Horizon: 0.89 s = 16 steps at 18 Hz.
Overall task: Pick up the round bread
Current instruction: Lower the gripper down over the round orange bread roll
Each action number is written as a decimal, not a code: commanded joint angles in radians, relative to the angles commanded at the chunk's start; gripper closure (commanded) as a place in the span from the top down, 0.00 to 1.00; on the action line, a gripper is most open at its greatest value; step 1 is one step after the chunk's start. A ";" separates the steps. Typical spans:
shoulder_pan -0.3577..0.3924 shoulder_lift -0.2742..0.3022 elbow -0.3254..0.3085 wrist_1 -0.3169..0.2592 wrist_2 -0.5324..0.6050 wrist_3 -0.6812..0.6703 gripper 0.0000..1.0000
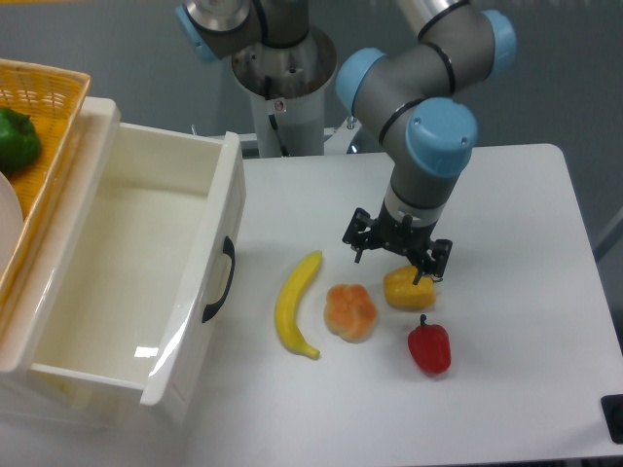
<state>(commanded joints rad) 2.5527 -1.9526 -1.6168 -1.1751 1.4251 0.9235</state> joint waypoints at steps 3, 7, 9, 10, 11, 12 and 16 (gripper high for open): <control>-0.018 -0.040 0.000 0.029 0.003 0.000 1.00; -0.039 -0.081 0.003 0.057 0.008 0.000 1.00; -0.040 -0.091 0.000 0.061 0.008 0.000 1.00; -0.042 -0.098 0.000 0.061 0.009 0.000 1.00; -0.045 -0.103 0.002 0.063 0.009 -0.002 1.00; -0.048 -0.108 0.002 0.063 0.009 -0.002 1.00; -0.058 -0.131 0.000 0.081 0.012 -0.002 1.00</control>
<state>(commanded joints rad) 2.4943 -2.0831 -1.6168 -1.0937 1.4373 0.9219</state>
